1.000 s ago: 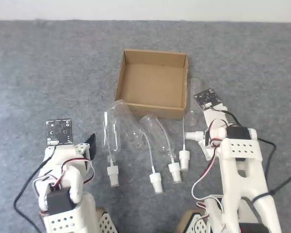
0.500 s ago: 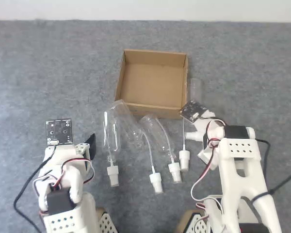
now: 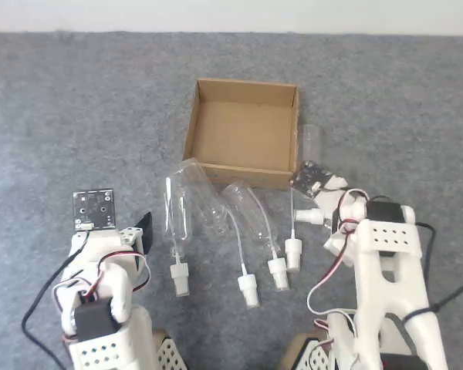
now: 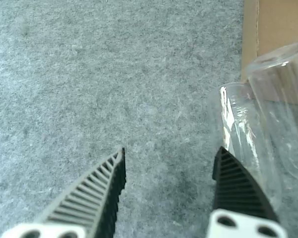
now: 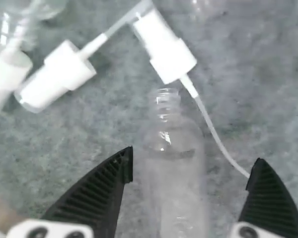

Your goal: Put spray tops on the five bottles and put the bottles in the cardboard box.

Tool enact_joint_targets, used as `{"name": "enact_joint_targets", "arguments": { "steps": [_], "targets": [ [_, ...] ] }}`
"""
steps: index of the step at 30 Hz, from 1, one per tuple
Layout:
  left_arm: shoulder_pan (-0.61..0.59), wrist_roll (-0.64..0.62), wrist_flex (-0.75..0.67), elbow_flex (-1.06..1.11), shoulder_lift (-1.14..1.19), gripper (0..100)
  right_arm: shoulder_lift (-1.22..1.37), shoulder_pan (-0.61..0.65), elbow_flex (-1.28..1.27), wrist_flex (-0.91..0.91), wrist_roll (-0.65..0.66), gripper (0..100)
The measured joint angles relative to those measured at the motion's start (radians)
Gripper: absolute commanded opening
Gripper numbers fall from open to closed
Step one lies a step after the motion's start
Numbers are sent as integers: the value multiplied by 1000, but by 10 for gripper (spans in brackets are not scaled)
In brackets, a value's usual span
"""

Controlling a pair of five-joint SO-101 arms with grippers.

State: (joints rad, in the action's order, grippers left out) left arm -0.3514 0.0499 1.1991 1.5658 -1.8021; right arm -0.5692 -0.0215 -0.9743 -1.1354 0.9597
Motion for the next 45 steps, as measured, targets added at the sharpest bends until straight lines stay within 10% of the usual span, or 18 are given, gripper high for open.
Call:
{"name": "enact_joint_targets", "arguments": {
  "steps": [21,45],
  "targets": [
    [0,0,0,0,0,269,0,0,-184,198,41,333],
    [0,0,0,0,0,269,-2,-3,-147,164,-101,81]
  ]
}}
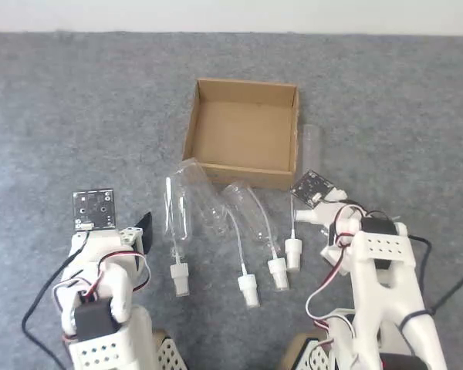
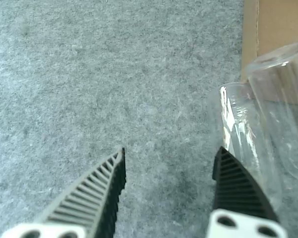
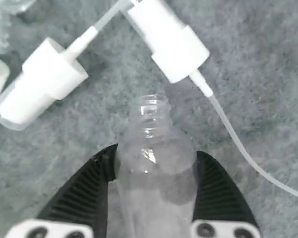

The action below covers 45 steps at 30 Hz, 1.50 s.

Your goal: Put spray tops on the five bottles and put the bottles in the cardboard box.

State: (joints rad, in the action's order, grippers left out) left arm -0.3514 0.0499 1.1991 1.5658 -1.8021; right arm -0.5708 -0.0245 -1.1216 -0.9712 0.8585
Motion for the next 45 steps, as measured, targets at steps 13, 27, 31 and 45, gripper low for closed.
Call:
{"name": "enact_joint_targets", "arguments": {
  "steps": [13,27,31,45],
  "targets": [
    [0,0,0,0,0,270,2,75,110,-140,-181,80],
    [0,0,0,0,0,270,2,244,278,-206,-595,80],
    [0,0,0,0,0,270,2,270,321,-206,-684,80],
    [0,0,0,0,0,270,-253,382,348,-206,-824,80]
  ]
}}
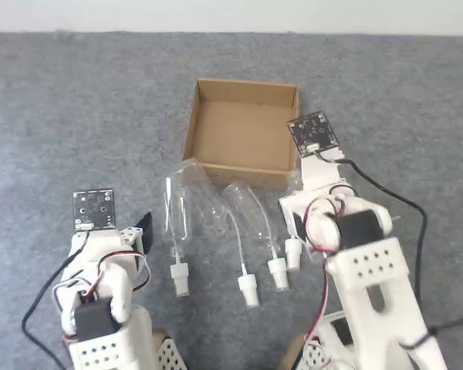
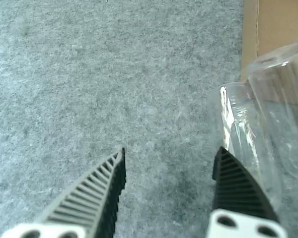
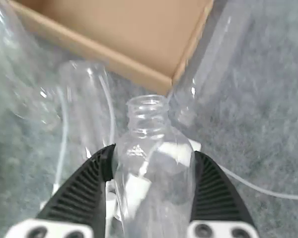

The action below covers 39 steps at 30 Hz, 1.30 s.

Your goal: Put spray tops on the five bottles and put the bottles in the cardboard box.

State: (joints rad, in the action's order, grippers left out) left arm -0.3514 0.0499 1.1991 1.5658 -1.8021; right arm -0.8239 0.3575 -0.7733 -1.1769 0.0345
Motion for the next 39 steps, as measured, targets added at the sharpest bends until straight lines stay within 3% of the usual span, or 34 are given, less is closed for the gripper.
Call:
{"name": "enact_joint_targets", "arguments": {
  "steps": [11,23,31,39],
  "targets": [
    [0,0,0,0,0,272,-238,57,-23,9,-89,80],
    [0,0,-15,0,0,300,-710,57,-434,255,-91,84],
    [0,0,-15,0,0,322,-990,52,-612,304,-92,81],
    [0,0,-44,-3,0,322,-976,-80,-704,414,-127,80]
  ]
}}
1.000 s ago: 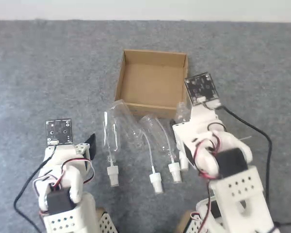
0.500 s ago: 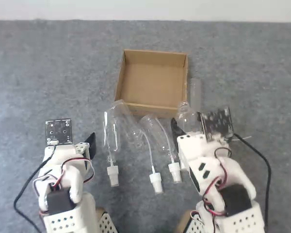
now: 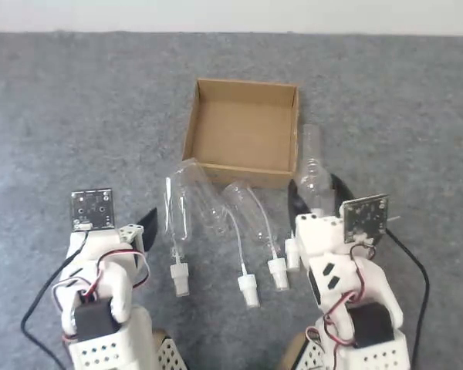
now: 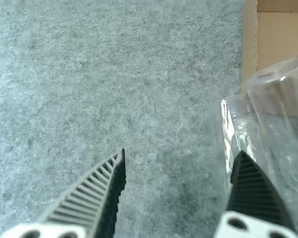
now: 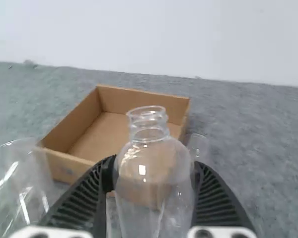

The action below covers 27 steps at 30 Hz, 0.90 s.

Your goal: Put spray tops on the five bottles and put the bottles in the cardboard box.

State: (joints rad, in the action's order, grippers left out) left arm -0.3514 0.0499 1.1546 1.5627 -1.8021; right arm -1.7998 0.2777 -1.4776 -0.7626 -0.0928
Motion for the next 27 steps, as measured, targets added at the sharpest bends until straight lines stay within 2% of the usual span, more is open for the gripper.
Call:
{"name": "enact_joint_targets", "arguments": {
  "steps": [3,11,18,27],
  "targets": [
    [12,0,-2,-37,0,322,0,-38,-28,51,-46,80],
    [183,5,-2,-94,0,323,0,-147,-29,72,-64,80],
    [336,110,-2,-104,0,321,0,-298,-29,97,-141,80],
    [626,143,49,-104,0,320,0,-376,-29,137,-160,82]
  ]
}}
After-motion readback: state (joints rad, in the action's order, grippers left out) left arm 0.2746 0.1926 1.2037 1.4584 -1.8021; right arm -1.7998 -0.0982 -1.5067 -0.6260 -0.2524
